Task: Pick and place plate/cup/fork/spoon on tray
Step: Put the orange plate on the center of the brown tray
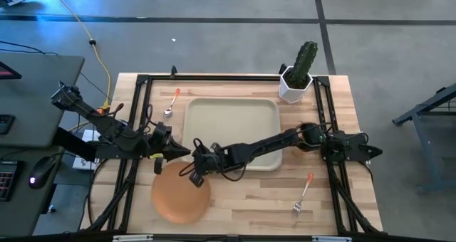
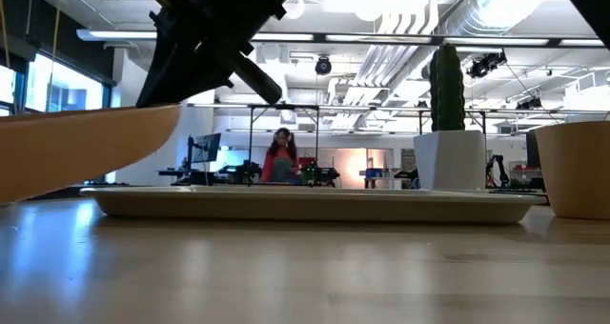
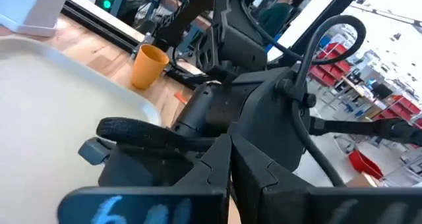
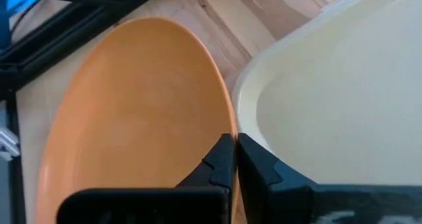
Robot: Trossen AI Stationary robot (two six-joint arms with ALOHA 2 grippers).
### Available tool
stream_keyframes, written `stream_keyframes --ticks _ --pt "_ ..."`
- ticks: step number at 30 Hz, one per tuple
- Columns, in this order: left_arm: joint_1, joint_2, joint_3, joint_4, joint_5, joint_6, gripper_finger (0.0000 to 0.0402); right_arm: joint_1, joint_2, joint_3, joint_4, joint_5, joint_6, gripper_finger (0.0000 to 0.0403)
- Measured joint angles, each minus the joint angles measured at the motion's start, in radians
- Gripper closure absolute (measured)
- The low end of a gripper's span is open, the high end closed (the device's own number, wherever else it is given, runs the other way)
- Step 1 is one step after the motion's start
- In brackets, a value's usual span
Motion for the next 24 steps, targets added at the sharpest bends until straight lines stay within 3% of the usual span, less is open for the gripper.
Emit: stream_keyframes --ticks 12,24 --pt "-0.070 0.030 0.022 -0.029 -0.086 -0.018 0.0401 -0.011 -0.014 0.000 -0.005 -0.003 -0.016 0.0403" --pt "-0.116 0.030 0.022 -0.039 -0.124 -0.026 0.0401 -0.044 -0.101 0.000 -0.151 0.018 -0.082 0.0403"
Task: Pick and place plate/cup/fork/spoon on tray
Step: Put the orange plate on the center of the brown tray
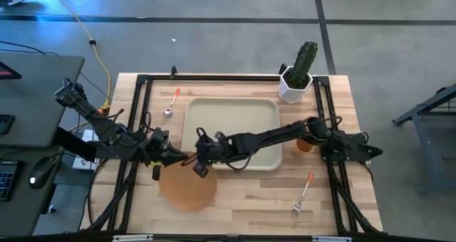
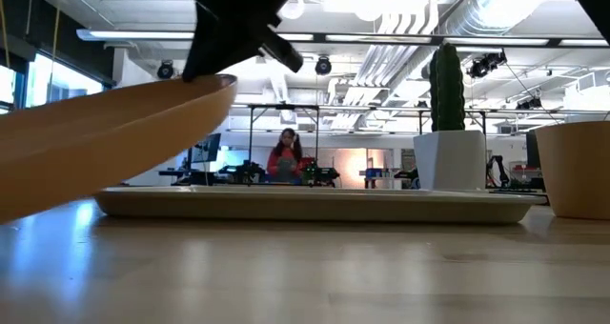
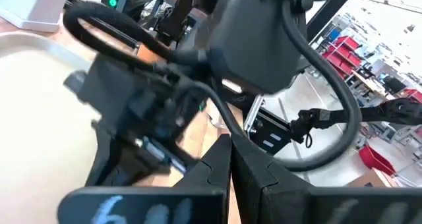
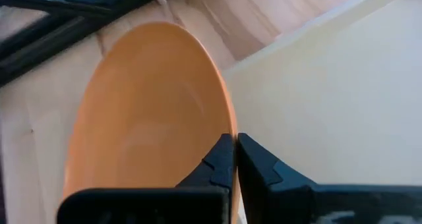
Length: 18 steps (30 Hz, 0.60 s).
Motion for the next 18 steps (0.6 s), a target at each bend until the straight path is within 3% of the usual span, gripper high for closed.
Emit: stream_keyframes --ticks 13,18 --pt "-0.051 -0.002 0.000 0.000 -0.054 0.008 0.0401 -0.047 -0.031 -0.008 -0.052 -0.183 -0.032 0.0403" --pt "-0.051 -0.003 0.000 -0.006 -0.047 0.007 0.0401 -0.033 -0.050 -0.011 -0.034 -0.136 -0.047 0.0403"
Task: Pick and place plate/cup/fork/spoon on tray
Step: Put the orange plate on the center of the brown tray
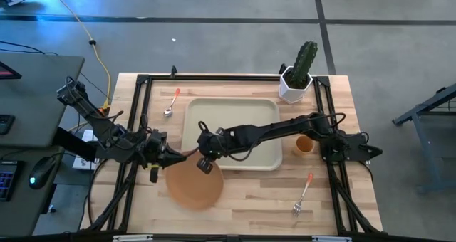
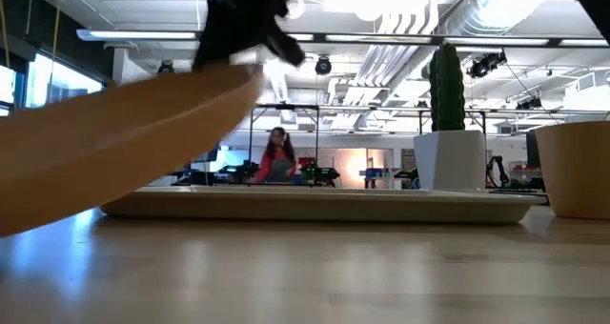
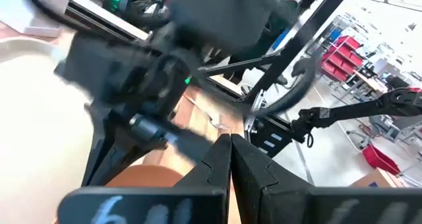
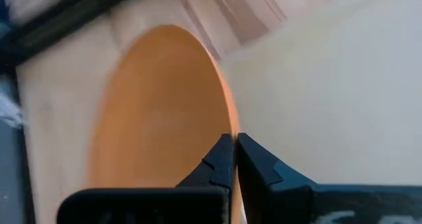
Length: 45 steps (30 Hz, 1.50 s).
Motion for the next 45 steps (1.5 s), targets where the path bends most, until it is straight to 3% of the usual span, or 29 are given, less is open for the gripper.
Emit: stream_keyframes --ticks 12,18,23,27,32,39,45 --pt "0.000 0.000 0.000 -0.058 0.026 -0.042 0.0401 -0.014 -0.073 0.002 -0.086 0.027 -0.038 0.0403" --pt "0.000 0.000 0.000 -0.064 0.026 -0.042 0.0401 -0.025 -0.071 0.001 -0.122 -0.008 -0.079 0.0402" --pt "0.000 0.000 0.000 -0.065 0.026 -0.043 0.0401 -0.051 -0.074 -0.079 0.054 -0.100 -0.061 0.0402" --pt "-0.005 0.000 0.000 -0.065 0.026 -0.043 0.0401 -0.042 -0.079 -0.187 0.197 -0.161 -0.006 0.0402" --pt "-0.014 0.000 0.000 -0.071 0.026 -0.043 0.0401 -0.022 -0.118 -0.389 0.385 -0.164 0.080 0.0402" --pt "-0.009 0.000 0.000 -0.114 0.023 -0.042 0.0401 -0.010 -0.294 -0.746 0.679 -0.094 0.231 0.0402" --pt "0.026 0.000 0.000 -0.129 0.022 -0.037 0.0401 -0.015 -0.494 -0.958 0.694 0.031 0.307 0.0402"
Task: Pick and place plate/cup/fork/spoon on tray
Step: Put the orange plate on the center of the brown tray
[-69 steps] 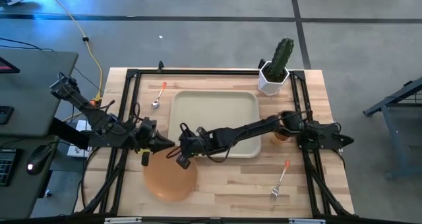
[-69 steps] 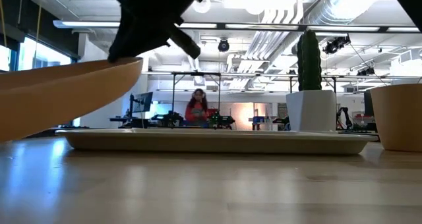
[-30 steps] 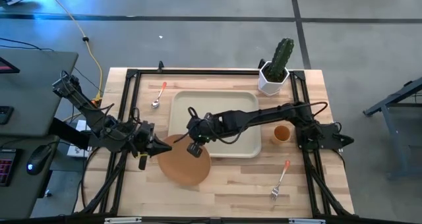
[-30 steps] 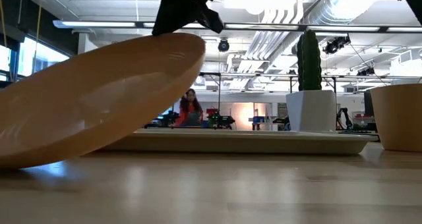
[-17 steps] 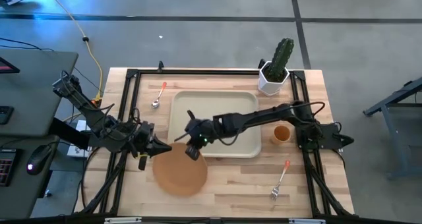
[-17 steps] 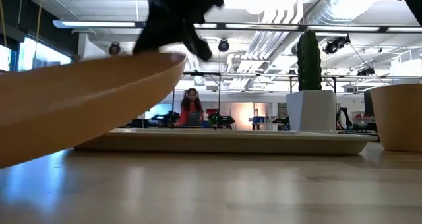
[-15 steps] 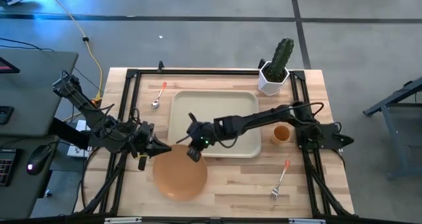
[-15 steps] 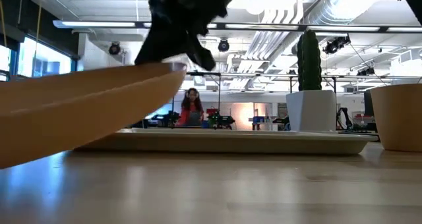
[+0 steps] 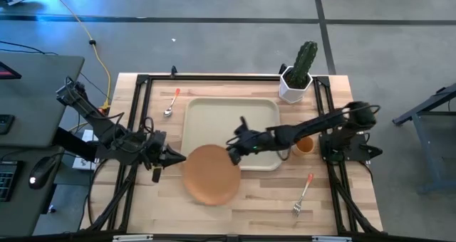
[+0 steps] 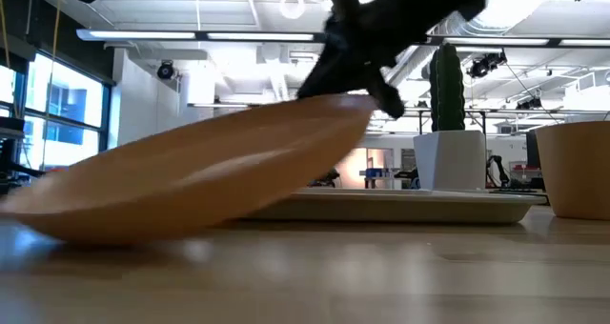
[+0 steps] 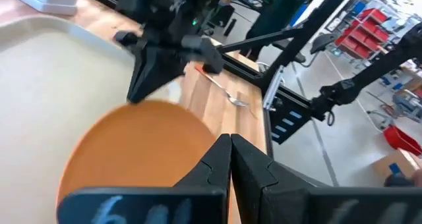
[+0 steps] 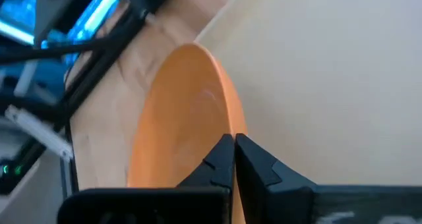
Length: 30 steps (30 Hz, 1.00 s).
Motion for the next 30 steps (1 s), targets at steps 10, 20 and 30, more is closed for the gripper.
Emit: stream_keyframes --ticks 10,20,30 --pt "0.101 0.000 0.000 -0.003 0.022 0.039 0.0401 -0.043 -0.287 -0.234 -0.026 0.151 0.086 0.0402" --pt "0.156 0.000 -0.001 -0.015 0.083 0.039 0.0401 -0.093 -0.455 -0.365 -0.089 0.171 0.154 0.0403" --pt "0.228 0.000 -0.001 -0.026 0.084 0.093 0.0401 -0.103 -0.352 -0.365 -0.136 0.088 0.138 0.0364"
